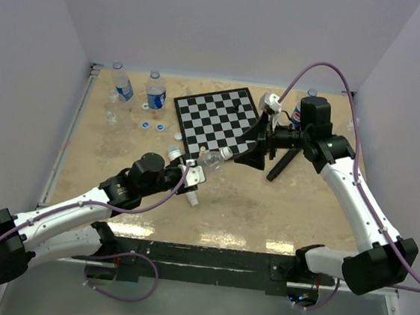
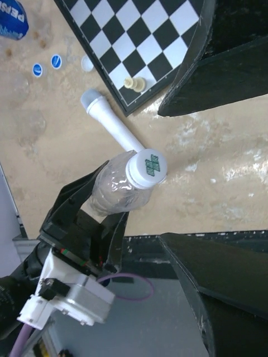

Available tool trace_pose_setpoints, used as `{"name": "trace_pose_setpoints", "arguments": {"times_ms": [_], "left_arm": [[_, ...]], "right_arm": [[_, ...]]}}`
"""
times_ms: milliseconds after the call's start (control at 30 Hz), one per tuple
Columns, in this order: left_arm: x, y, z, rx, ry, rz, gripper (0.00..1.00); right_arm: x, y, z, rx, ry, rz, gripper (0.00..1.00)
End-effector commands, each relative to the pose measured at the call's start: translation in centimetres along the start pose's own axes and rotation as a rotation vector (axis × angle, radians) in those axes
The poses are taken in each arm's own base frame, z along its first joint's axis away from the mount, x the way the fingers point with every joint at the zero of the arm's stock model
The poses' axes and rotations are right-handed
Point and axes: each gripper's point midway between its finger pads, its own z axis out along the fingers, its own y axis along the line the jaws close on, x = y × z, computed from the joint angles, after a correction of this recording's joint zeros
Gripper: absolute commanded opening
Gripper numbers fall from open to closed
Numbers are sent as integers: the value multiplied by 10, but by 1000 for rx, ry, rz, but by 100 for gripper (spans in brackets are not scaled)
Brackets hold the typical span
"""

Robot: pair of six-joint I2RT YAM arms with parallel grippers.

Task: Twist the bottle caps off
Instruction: Unscrew the bottle cap from the plastic bottle.

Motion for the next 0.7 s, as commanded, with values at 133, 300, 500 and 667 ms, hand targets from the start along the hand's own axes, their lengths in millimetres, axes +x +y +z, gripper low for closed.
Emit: {"name": "trace_pose_setpoints", "arguments": {"times_ms": [133, 300, 500, 667], "left_arm": [[-18, 6, 0, -26, -88, 36, 12], [-19, 5, 0, -24, -94, 31, 12], [-20, 4, 0, -18, -99, 26, 11], [-21, 4, -1, -17, -101, 22, 11]], "right_arm": [[-21, 15, 14, -112, -61, 61, 84], [-9, 9, 24, -112, -44, 109, 82], [-4, 4, 30, -111, -34, 143, 80], [1, 2, 35, -110, -25, 169, 78]]}}
